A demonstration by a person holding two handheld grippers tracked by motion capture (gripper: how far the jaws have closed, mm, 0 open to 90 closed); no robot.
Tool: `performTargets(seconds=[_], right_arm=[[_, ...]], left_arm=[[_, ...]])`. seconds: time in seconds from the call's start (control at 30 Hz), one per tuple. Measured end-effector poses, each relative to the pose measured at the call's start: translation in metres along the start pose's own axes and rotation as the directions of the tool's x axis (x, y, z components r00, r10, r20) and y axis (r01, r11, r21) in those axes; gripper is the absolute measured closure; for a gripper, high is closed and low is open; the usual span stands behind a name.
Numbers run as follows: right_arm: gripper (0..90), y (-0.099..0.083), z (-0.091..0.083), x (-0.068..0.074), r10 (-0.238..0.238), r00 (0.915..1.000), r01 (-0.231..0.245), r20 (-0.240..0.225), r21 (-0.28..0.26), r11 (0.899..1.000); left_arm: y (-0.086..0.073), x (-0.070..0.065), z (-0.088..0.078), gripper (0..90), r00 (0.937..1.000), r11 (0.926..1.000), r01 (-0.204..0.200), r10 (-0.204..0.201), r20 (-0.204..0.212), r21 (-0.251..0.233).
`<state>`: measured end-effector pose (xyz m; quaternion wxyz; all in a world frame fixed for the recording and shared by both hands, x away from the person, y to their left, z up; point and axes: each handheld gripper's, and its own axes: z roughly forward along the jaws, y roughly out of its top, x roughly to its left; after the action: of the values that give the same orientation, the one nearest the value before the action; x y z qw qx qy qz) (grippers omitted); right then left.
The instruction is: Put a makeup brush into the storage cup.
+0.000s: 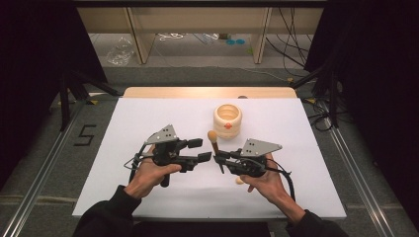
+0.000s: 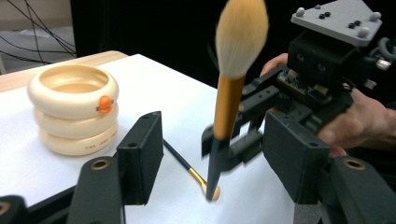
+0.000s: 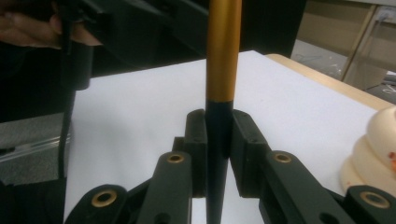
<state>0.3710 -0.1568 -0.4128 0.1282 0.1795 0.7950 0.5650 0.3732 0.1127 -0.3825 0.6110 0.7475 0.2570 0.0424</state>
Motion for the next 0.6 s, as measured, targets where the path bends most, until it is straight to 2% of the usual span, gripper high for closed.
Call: performTargets(seconds=[0.1,0.17,0.33,0.4,0.5,0.53,0.6], right_arm=[[78.4,0.001,-0.002,-0.006,0.007,0.9998,-0.007,0.018,-0.031,0.999],[78.4,0.002,-0.005,-0.009,0.018,0.9991,-0.016,0.040,-0.029,0.999],[78.4,0.005,-0.009,-0.017,0.021,0.9975,-0.018,0.067,-0.035,0.999],[78.4,0.006,-0.010,-0.020,0.024,0.9970,-0.021,0.073,-0.044,0.999],[78.4,0.006,-0.010,-0.024,0.026,0.9958,-0.022,0.087,-0.054,0.998],[78.4,0.007,-0.010,-0.026,0.043,0.9955,-0.039,0.085,-0.048,0.998],[78.4,0.007,-0.010,-0.029,0.033,0.9941,-0.028,0.104,-0.050,0.998]], left_arm=[[-0.005,0.001,-0.012,34.7,0.9998,1.0000,-0.003,0.003,-0.022,-0.003],[-0.010,0.002,-0.019,32.1,0.9992,1.0000,-0.007,0.006,-0.039,-0.007],[-0.022,0.003,-0.033,28.6,0.9961,0.9997,0.022,-0.023,-0.085,-0.011],[-0.028,0.002,-0.038,27.6,0.9938,1.0000,0.007,-0.007,-0.111,-0.005],[-0.036,0.001,-0.046,26.4,0.9862,0.9998,-0.018,0.019,-0.165,0.005],[-0.037,0.001,-0.048,26.4,0.9836,0.9993,-0.034,0.036,-0.177,0.011],[-0.041,0.001,-0.052,26.3,0.9801,0.9993,-0.038,0.038,-0.195,0.007]])
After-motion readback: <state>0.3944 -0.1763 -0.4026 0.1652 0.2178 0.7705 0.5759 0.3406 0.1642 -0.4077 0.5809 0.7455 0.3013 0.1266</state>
